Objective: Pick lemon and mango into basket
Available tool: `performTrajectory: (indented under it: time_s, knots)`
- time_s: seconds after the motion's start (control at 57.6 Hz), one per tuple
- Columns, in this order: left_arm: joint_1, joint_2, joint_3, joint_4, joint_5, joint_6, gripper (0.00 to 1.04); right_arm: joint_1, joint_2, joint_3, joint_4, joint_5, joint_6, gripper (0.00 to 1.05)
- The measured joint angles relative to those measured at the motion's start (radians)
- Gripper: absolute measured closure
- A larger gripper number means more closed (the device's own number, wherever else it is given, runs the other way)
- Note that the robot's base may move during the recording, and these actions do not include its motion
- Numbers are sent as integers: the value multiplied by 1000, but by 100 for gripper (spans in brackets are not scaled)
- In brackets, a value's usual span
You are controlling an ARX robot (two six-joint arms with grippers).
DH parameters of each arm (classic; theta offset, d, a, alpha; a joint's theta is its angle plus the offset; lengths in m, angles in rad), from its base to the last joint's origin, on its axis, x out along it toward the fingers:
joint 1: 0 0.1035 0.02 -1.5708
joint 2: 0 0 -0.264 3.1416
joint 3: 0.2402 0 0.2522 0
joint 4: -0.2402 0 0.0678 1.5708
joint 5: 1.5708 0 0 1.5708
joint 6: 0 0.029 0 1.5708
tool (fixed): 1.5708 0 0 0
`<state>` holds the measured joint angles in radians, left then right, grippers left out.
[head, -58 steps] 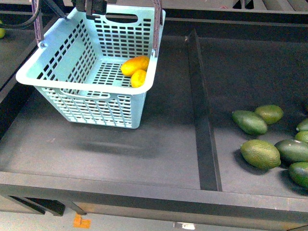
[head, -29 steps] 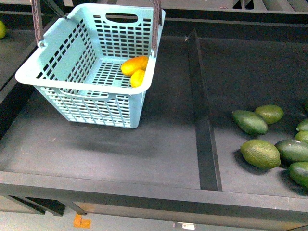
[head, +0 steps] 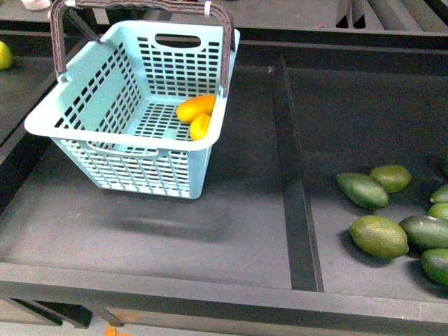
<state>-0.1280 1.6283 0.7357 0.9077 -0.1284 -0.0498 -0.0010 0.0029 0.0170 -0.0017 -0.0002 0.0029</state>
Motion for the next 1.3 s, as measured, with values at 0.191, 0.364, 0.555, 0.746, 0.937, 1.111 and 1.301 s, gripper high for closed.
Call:
performTrajectory:
  time_s: [0.191, 0.364, 0.555, 0.746, 0.937, 1.111, 1.301]
  knots:
    - [34, -177, -268, 74, 40, 31, 101, 0, 0, 0, 0, 0, 0, 9]
    - [60, -309, -422, 83, 61, 35, 101, 0, 0, 0, 0, 0, 0, 9]
    - [122, -452, -533, 59, 123, 38, 101, 0, 0, 0, 0, 0, 0, 9]
    - [125, -564, -620, 41, 127, 38, 101, 0, 0, 0, 0, 0, 0, 9]
    - [125, -690, -686, -31, 128, 39, 101, 0, 0, 0, 0, 0, 0, 9]
    - [125, -848, -710, -164, 129, 39, 101, 0, 0, 0, 0, 0, 0, 9]
    - [125, -1010, -720, -306, 128, 39, 101, 0, 0, 0, 0, 0, 0, 9]
